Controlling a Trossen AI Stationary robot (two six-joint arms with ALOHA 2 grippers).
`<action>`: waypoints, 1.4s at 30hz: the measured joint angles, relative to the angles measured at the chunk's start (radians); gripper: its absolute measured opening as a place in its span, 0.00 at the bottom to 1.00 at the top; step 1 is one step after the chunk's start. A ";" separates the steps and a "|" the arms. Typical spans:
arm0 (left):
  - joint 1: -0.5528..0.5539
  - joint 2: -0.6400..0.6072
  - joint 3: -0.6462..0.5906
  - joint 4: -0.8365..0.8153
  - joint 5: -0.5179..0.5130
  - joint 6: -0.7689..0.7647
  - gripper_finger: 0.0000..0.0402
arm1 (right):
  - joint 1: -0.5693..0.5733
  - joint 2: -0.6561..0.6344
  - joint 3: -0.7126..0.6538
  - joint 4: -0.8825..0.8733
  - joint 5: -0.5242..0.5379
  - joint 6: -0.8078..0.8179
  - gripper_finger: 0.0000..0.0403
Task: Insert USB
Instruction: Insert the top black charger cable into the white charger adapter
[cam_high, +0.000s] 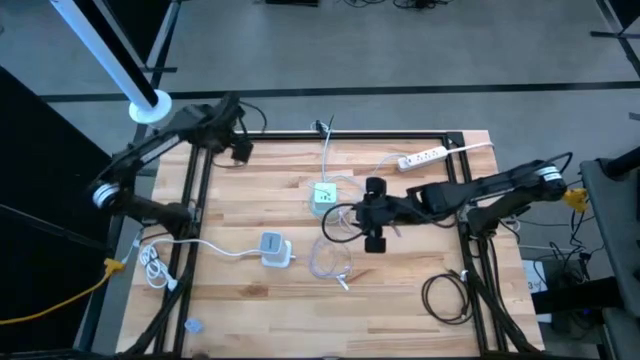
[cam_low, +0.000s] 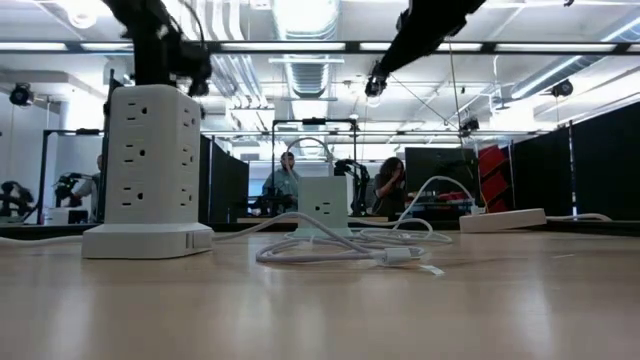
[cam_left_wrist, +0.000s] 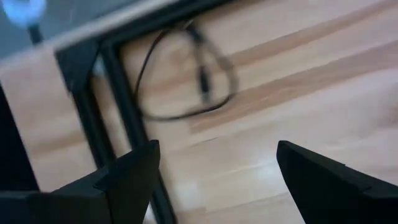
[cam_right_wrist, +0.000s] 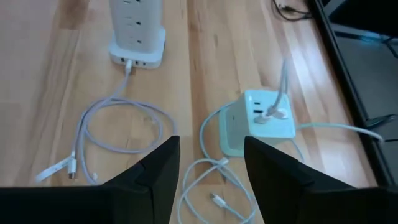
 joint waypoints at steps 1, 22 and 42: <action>0.027 0.032 0.000 -0.006 0.002 0.000 0.78 | 0.000 0.010 -0.003 0.002 0.000 0.002 0.39; 0.154 0.498 0.161 0.160 0.016 0.068 0.78 | -0.125 0.194 -0.008 0.033 -0.279 -0.002 0.38; 0.113 0.597 0.127 0.196 0.146 0.074 0.27 | -0.127 0.185 -0.008 -0.030 -0.278 -0.059 0.32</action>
